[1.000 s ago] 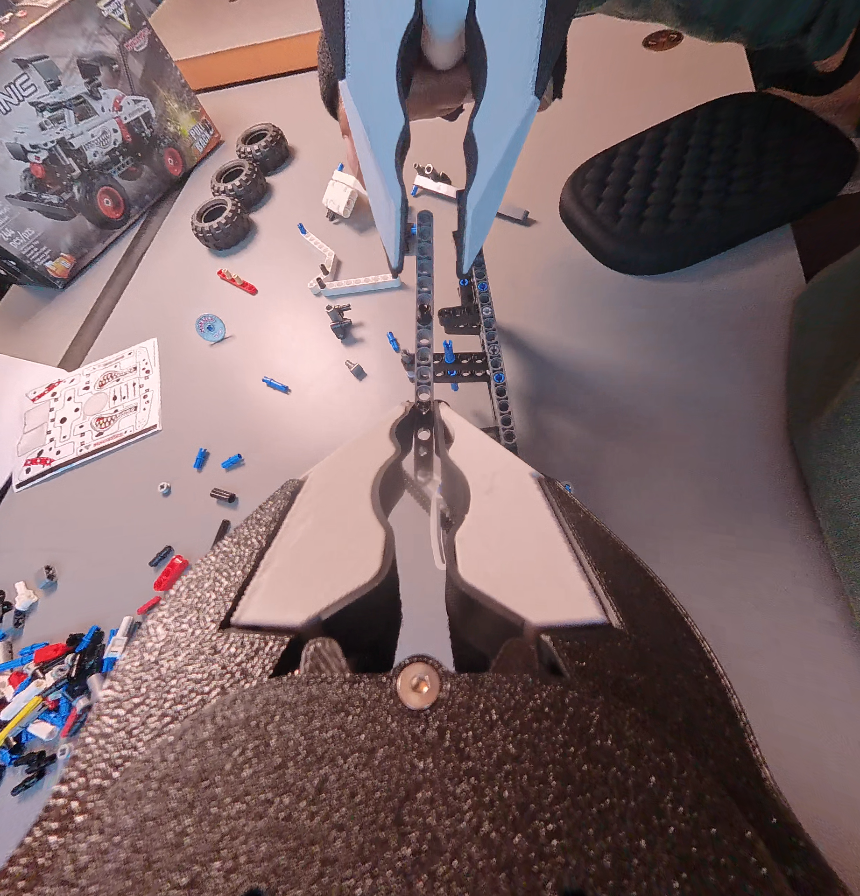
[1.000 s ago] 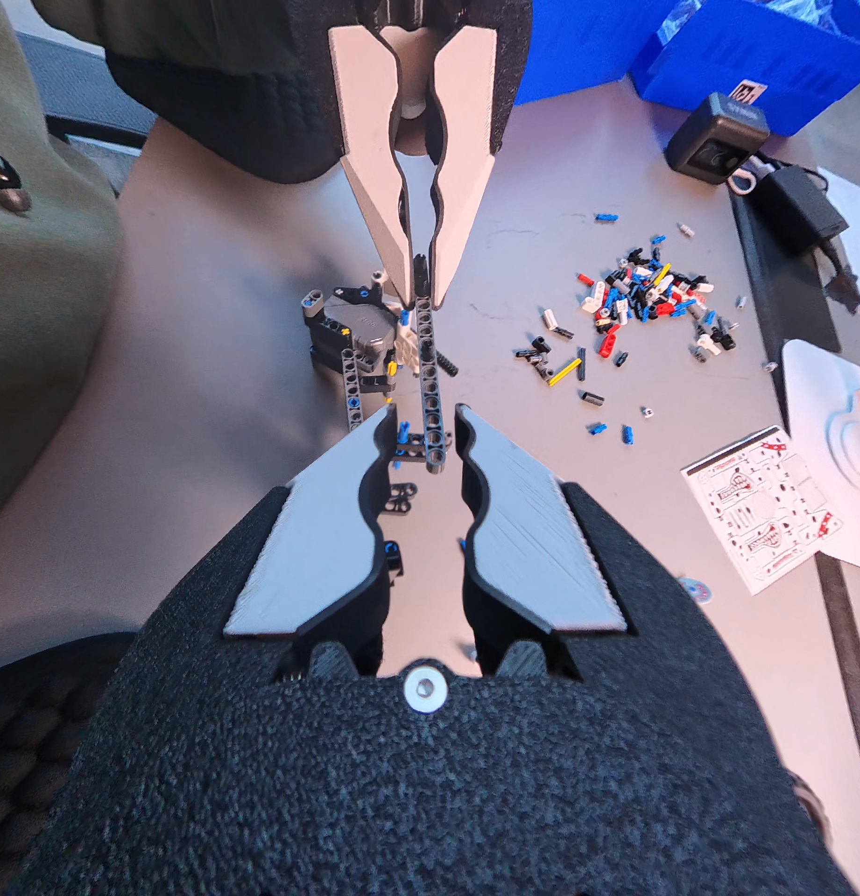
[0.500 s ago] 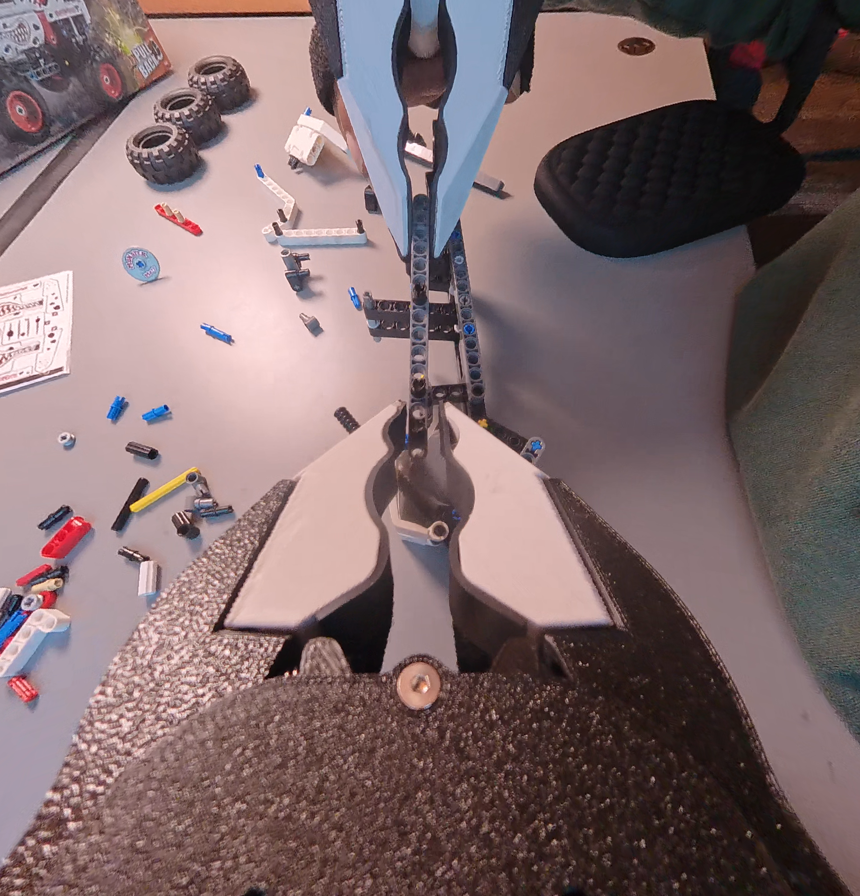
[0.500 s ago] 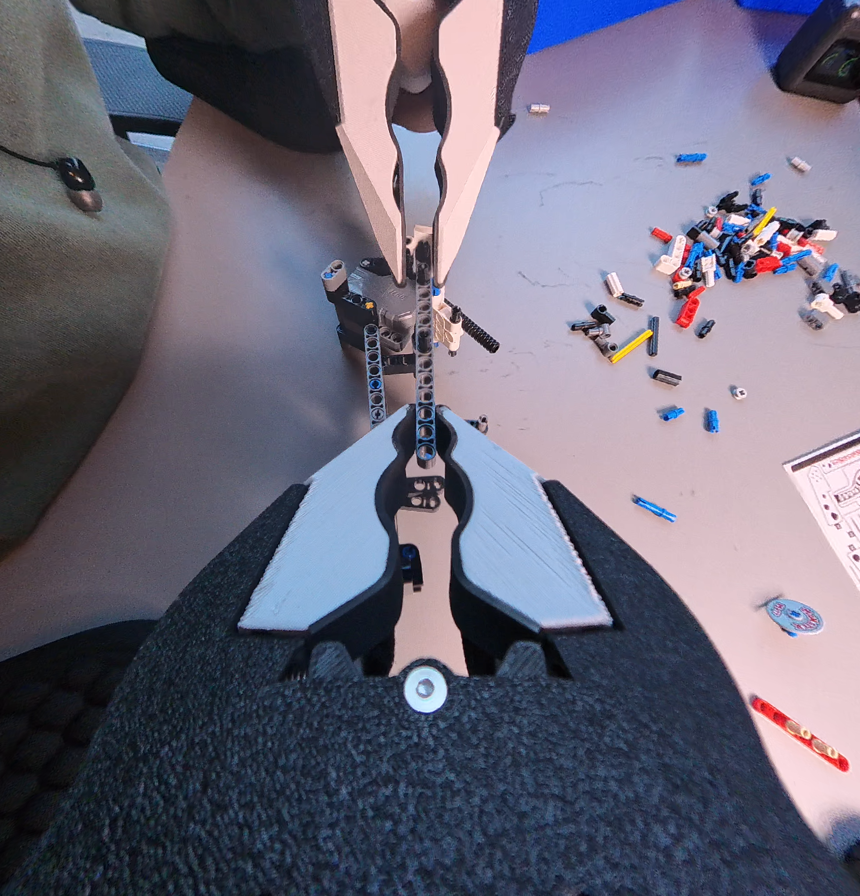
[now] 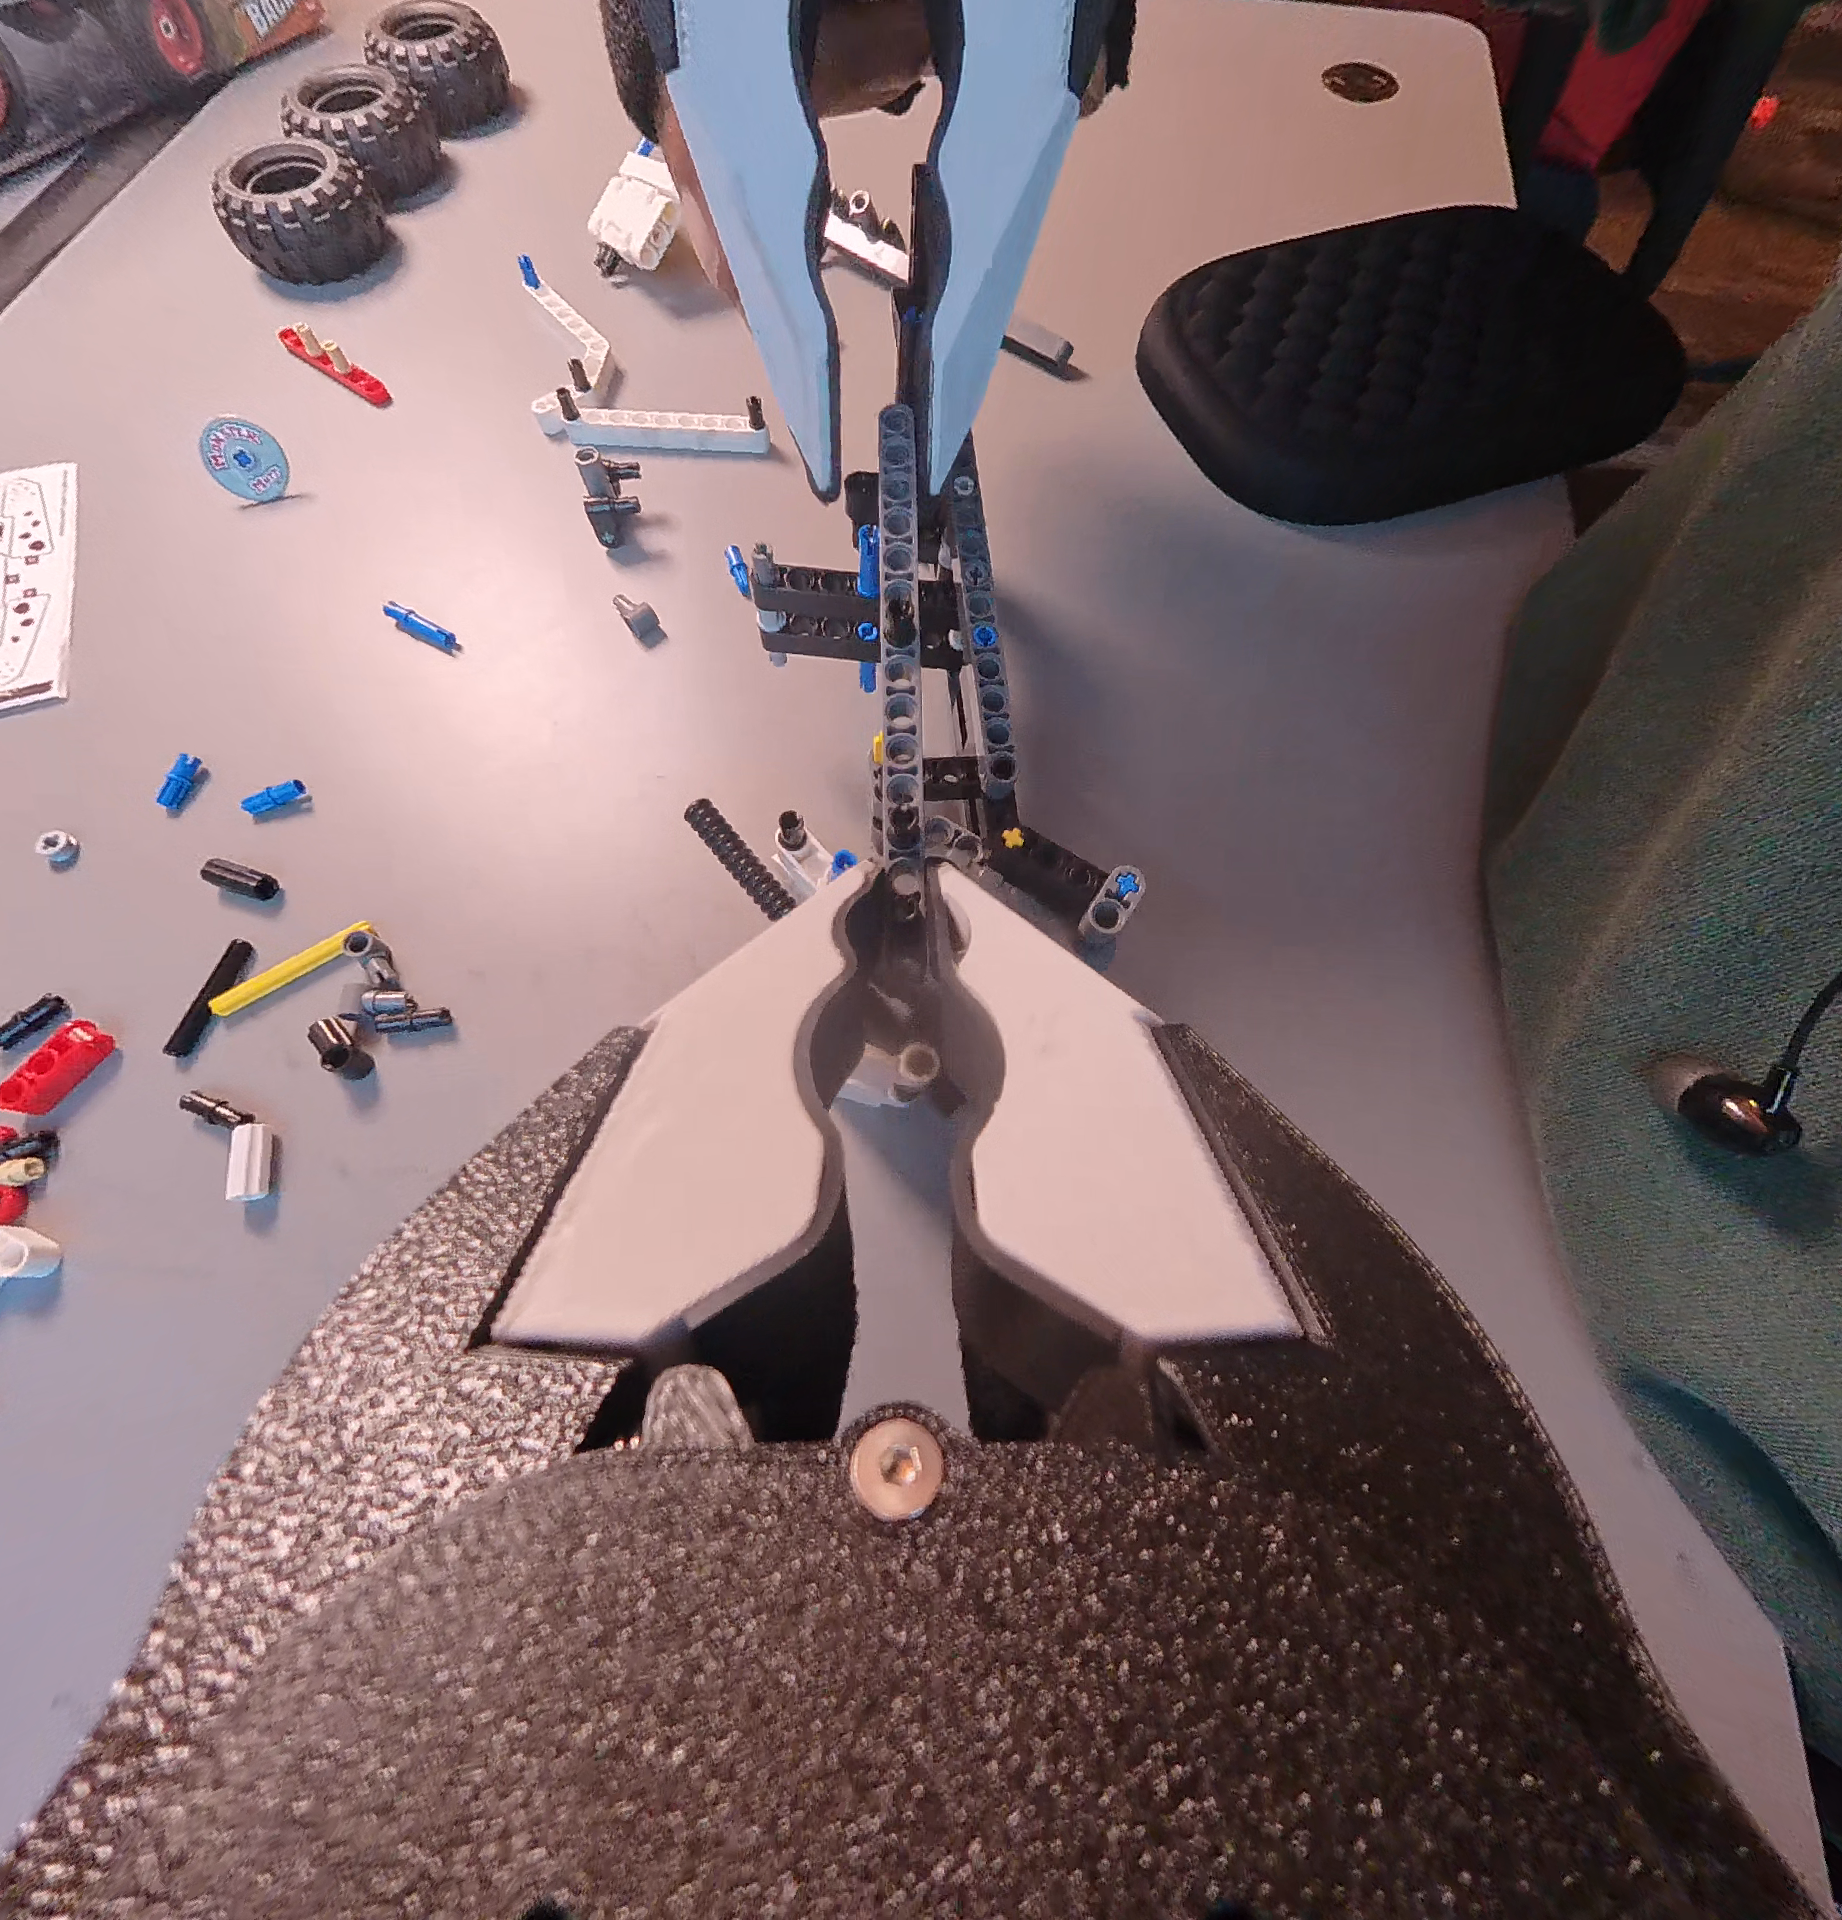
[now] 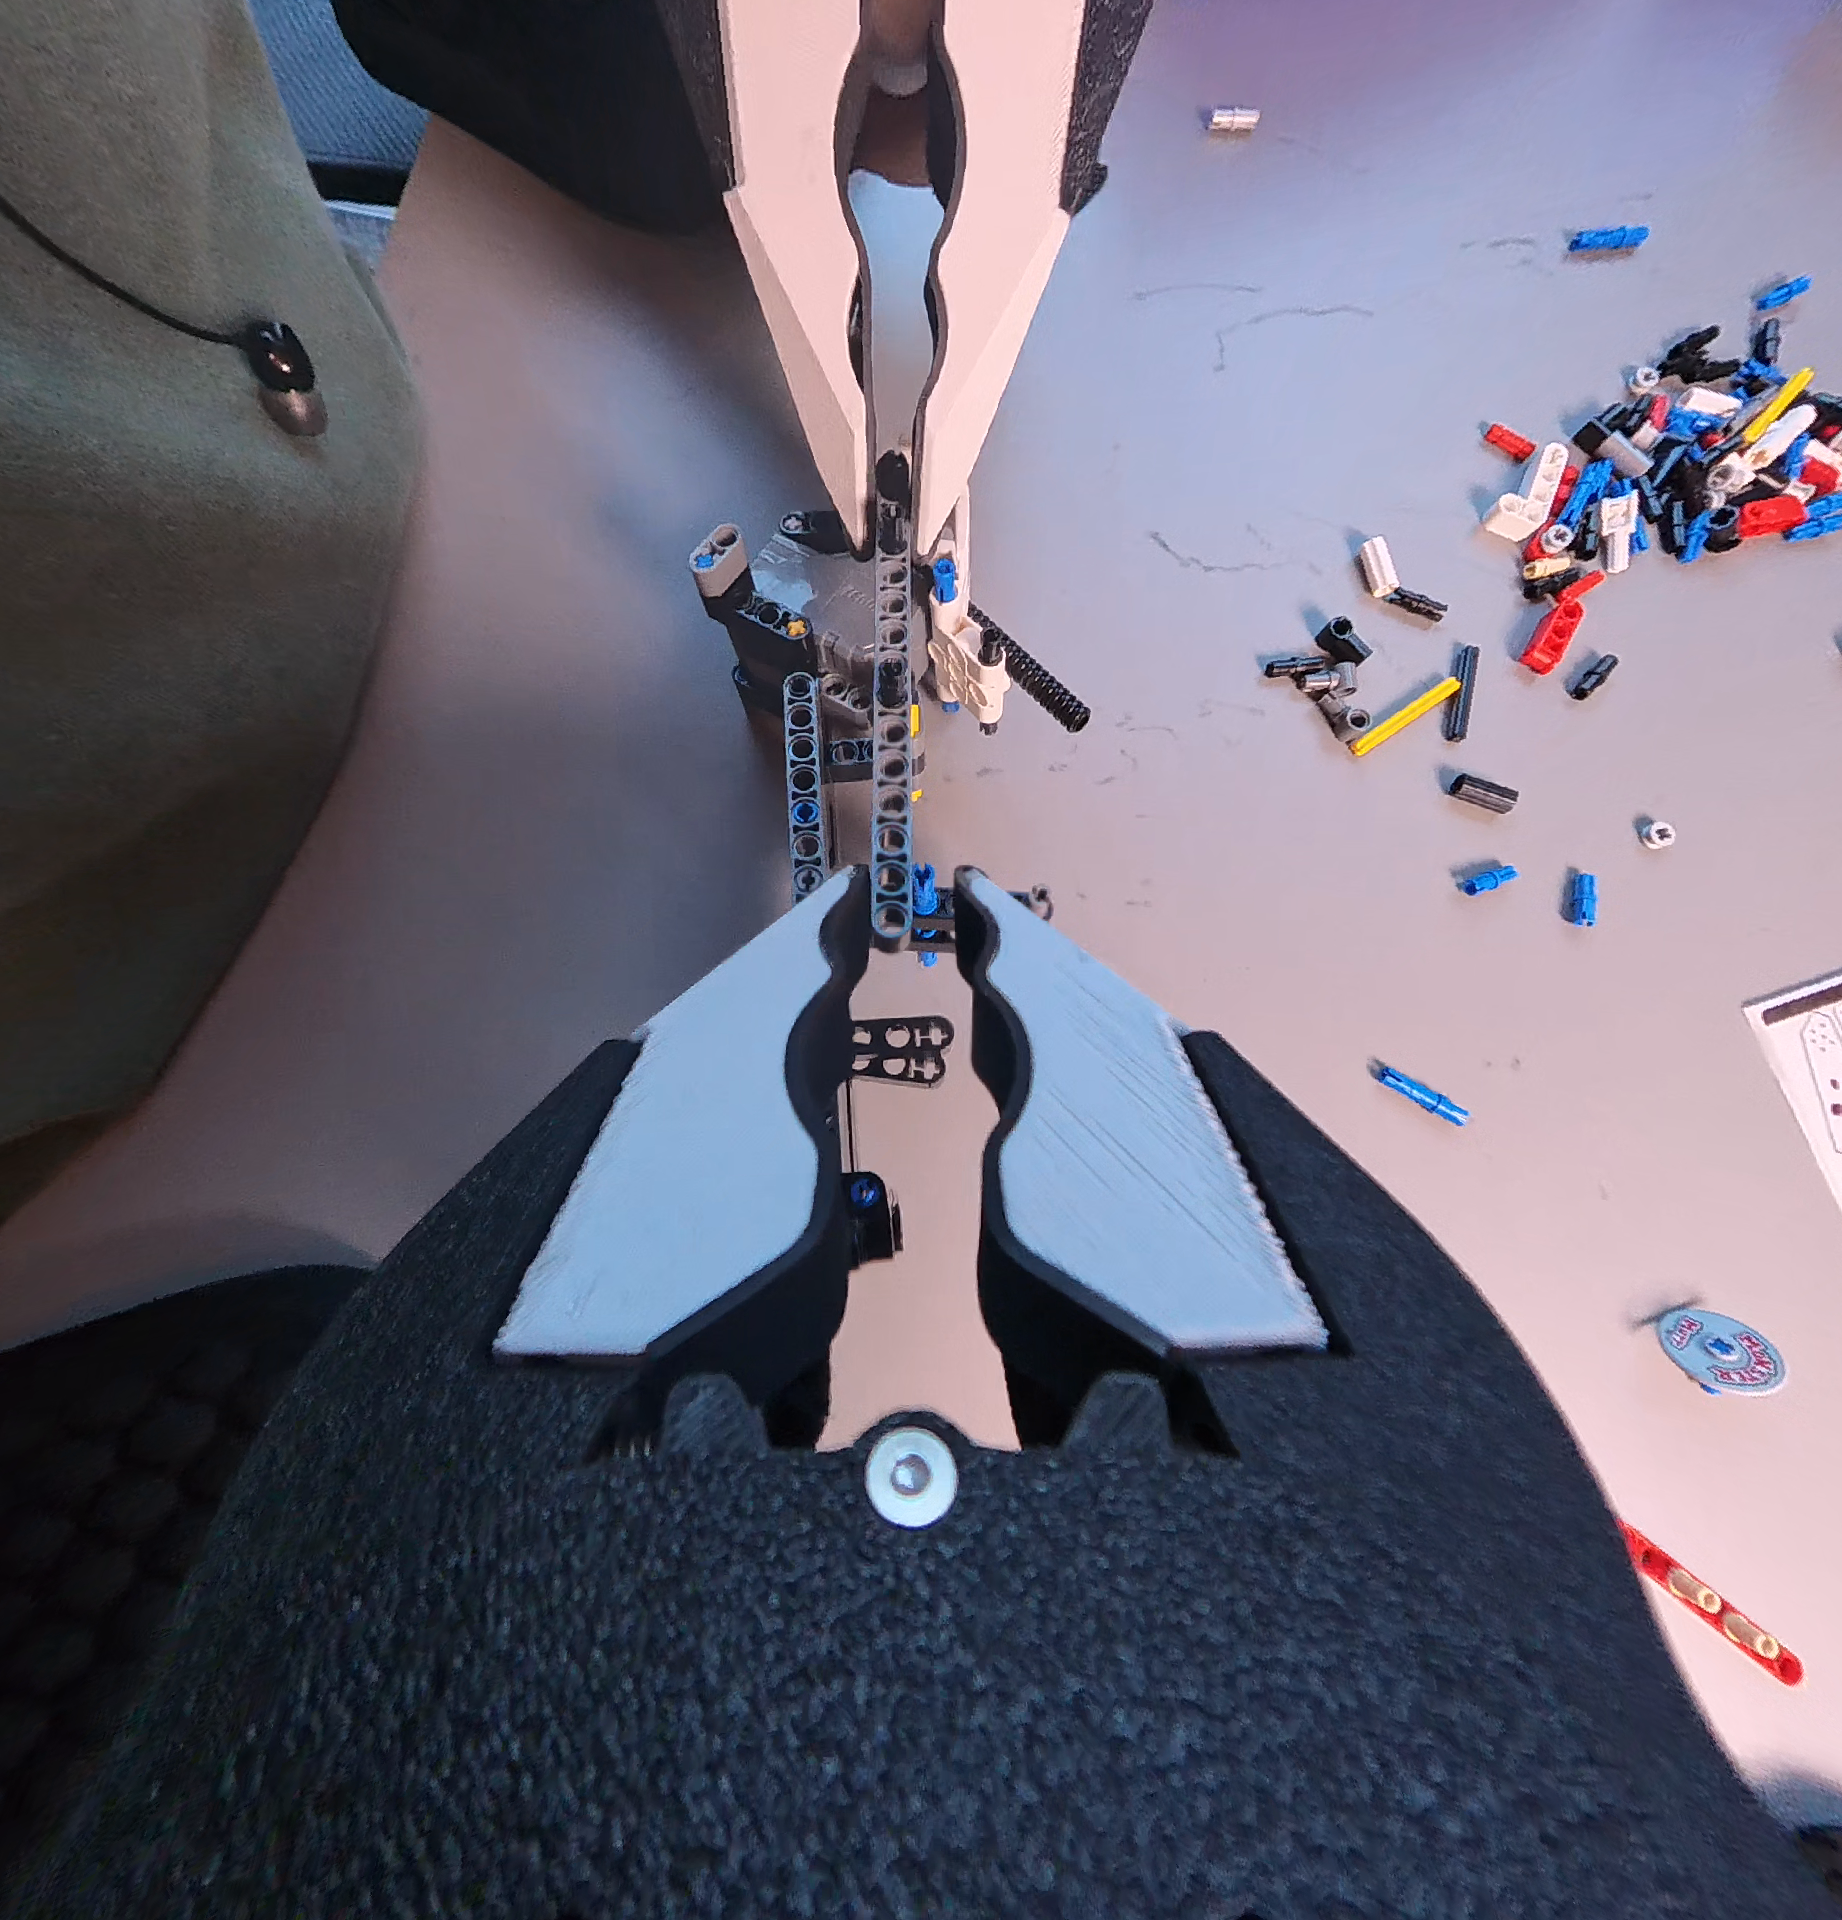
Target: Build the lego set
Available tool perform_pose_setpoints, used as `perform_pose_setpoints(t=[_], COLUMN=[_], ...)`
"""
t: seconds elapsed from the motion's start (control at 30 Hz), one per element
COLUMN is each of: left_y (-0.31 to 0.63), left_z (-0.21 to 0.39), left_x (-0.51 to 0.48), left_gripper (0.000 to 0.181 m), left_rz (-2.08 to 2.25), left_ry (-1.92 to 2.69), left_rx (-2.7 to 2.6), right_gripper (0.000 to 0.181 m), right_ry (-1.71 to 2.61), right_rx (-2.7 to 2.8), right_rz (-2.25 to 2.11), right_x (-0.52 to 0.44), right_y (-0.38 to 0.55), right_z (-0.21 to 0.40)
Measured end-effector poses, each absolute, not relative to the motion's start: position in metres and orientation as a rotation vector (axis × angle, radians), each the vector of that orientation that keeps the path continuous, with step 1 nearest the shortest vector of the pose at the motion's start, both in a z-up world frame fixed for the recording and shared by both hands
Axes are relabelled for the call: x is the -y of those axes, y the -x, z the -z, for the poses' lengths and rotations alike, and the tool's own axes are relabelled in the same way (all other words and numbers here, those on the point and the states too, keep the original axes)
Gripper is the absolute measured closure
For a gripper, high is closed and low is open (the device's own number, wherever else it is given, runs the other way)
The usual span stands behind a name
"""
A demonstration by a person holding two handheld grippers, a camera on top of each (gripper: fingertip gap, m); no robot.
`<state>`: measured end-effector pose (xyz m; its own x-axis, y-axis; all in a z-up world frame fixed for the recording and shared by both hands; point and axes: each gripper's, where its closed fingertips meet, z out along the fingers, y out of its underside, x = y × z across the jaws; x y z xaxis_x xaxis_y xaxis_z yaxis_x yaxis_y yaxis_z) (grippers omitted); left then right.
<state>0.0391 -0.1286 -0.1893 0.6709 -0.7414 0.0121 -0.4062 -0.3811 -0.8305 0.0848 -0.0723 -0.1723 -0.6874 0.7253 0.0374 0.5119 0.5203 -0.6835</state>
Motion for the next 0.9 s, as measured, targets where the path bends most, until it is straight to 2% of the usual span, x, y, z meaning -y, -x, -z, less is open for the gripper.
perform_pose_setpoints(t=[0.17, 0.63, 0.7, 0.9], left_y=[-0.035, -0.031, -0.030, -0.023], left_z=[0.191, 0.191, 0.189, 0.184], left_x=[0.128, 0.128, 0.128, 0.129], left_gripper=[0.174, 0.174, 0.174, 0.174], left_rz=[0.474, 0.468, 0.470, 0.490], left_ry=[2.053, 2.083, 2.079, 2.049], left_rx=[-0.843, -0.790, -0.774, -0.717], right_gripper=[0.174, 0.174, 0.167, 0.130], right_ry=[1.012, 0.984, 0.997, 1.123], right_rx=[2.498, 2.598, 2.587, 2.555], right_rz=[-0.891, -0.833, -0.851, -0.913], right_x=[0.068, 0.064, 0.063, 0.049], right_y=[-0.086, -0.075, -0.075, -0.104], right_z=[0.174, 0.177, 0.173, 0.158])
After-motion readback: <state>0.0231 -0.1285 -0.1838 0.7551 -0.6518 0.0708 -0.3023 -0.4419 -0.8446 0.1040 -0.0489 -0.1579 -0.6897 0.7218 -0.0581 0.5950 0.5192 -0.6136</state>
